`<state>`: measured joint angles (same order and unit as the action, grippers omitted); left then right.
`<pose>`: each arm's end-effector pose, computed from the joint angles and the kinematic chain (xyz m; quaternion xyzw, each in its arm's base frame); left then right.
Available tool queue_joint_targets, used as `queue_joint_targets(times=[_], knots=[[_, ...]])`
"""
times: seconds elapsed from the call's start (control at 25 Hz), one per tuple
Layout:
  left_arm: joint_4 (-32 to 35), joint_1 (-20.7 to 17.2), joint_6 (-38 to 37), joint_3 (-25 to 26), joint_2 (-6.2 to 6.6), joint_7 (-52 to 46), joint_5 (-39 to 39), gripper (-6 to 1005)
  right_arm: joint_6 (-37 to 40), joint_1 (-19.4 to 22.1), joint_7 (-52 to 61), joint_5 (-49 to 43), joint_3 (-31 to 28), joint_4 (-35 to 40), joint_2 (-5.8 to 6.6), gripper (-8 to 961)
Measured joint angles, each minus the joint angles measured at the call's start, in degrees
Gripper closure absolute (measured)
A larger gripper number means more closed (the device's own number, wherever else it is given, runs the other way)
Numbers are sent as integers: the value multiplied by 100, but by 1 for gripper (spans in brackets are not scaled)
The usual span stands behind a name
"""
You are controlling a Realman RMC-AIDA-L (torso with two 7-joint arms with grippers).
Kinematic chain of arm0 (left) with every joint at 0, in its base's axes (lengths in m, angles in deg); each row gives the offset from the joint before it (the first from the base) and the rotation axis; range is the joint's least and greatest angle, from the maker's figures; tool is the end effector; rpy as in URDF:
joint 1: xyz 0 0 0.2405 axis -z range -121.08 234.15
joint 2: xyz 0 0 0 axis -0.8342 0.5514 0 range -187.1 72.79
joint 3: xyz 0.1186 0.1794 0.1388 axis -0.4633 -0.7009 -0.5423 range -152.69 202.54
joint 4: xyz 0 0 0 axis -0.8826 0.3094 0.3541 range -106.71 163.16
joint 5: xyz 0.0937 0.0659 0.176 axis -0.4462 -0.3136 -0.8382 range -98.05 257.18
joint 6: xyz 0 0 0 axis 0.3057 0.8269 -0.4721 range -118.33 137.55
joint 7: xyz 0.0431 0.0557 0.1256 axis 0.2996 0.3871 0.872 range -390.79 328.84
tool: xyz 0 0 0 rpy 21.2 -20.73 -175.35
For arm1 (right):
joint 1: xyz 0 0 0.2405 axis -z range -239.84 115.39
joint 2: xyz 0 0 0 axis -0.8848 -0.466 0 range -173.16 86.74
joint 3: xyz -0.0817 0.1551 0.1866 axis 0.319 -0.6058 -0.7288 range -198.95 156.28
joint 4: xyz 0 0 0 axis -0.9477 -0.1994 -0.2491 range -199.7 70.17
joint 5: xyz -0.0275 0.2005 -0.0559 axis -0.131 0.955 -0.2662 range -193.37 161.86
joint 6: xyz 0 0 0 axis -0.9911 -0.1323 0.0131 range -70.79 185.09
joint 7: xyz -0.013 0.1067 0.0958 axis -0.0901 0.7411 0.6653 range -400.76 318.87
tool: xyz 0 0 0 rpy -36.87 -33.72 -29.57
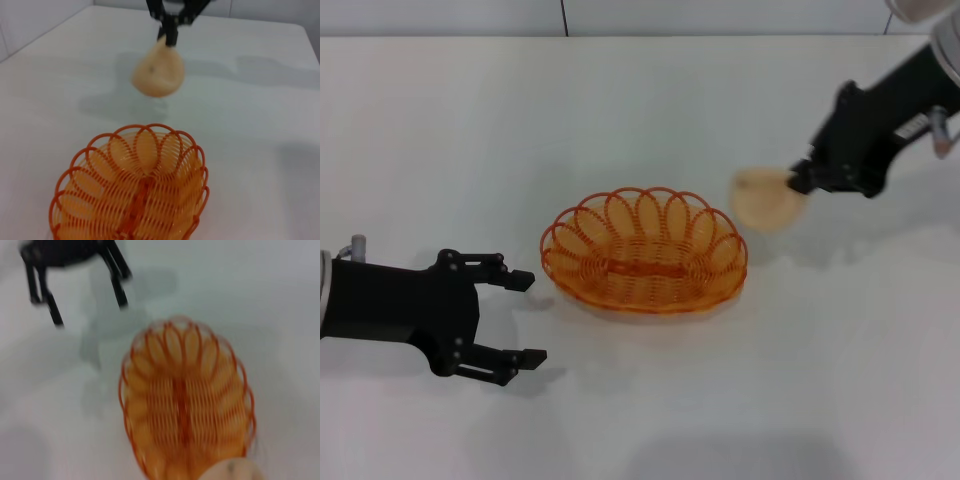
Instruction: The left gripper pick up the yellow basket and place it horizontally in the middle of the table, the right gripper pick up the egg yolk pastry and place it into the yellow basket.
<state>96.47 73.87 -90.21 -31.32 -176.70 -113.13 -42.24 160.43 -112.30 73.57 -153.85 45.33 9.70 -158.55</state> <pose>-0.2622 0.2778 0.0288 -0.9921 -0.0823 -0.0676 0.0667 0.0974 0.3780 0.0410 -0.9897 0.0251 -0.1273 0.0598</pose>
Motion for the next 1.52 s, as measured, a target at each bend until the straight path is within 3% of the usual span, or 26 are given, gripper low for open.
queue_joint_targets(times=[0.16, 0.48, 0.76, 1.08, 1.32, 1.52], knots=[[84, -30, 1, -70, 0, -93, 13, 144, -256, -198, 121, 357, 250, -113, -49, 902], [169, -23, 1, -79, 3, -208, 28, 145, -1268, -350, 341, 1031, 1567, -613, -74, 891], [171, -20, -2, -89, 1, -220, 28, 145, -1640, -287, 328, 1413, 1731, -843, -70, 882], [171, -19, 32, -89, 7, -215, 28, 145, -1711, 55, 280, 1466, 1679, -675, -51, 586], [144, -11, 71, -75, 10, -179, 42, 146, -1553, 1045, -465, 1885, 1159, -294, -23, 351], [113, -21, 139, -47, 22, -117, 188, 146, -1054, 1653, -1483, 2417, 290, -580, -23, 198]])
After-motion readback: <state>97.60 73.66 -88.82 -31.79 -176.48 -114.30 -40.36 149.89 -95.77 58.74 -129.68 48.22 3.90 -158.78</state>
